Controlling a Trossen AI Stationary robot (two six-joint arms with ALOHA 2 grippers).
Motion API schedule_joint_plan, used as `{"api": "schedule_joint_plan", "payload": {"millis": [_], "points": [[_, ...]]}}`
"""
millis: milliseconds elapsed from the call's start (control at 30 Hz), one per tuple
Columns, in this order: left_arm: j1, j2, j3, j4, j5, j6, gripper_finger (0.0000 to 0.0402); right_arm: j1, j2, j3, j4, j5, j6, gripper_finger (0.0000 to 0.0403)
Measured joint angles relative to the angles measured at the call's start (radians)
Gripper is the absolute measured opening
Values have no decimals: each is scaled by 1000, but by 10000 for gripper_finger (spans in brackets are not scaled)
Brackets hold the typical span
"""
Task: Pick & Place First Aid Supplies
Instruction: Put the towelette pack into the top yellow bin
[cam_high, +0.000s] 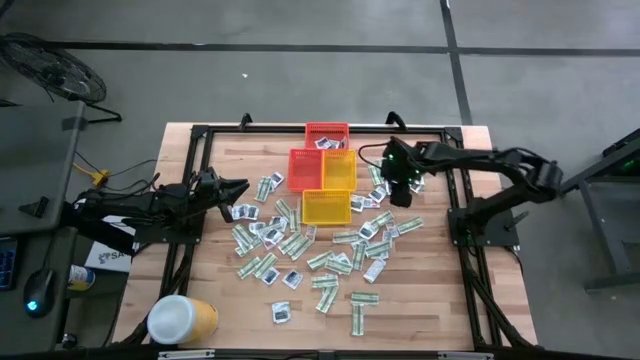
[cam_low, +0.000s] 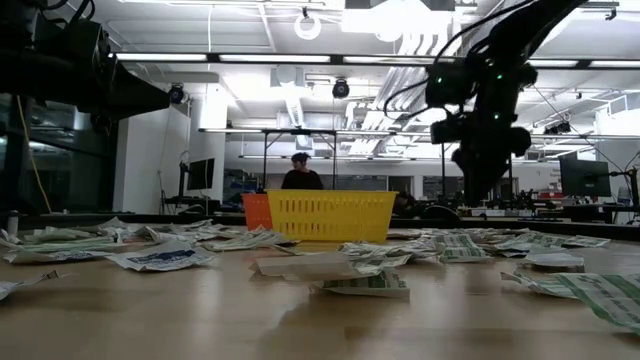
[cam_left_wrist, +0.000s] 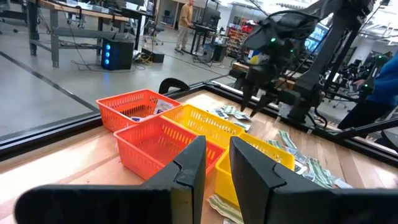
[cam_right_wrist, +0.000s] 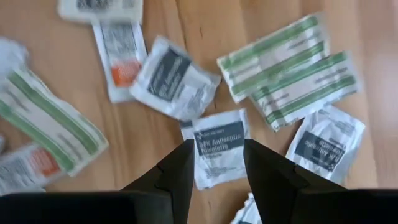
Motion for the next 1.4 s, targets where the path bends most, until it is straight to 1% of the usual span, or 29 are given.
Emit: {"api": "schedule_joint_plan", "payload": {"millis": [200, 300, 400, 533, 767, 1067, 1200, 1400], "points": [[0, 0, 0, 0, 0, 0, 73, -12, 86, 13, -16, -20, -103, 133], [0, 0, 0, 0, 0, 0, 73, -12, 107, 13, -2, 3, -124, 133], [0, 0, 0, 0, 0, 0, 73, -12, 122, 13, 8, 33, -128, 133], [0, 0, 0, 0, 0, 0, 73, -12, 129, 11, 8, 47, -128, 133], [0, 0, 0, 0, 0, 0, 73, -20, 139, 11, 13, 42, -128, 133], [0, 0, 0, 0, 0, 0, 73, -32, 206, 15, 28, 9, -81, 130], [0, 0, 0, 0, 0, 0, 73, -31, 214, 15, 26, 5, -61, 106], [0, 0, 0, 0, 0, 0, 73, -30, 215, 14, 26, 0, -12, 36]]}}
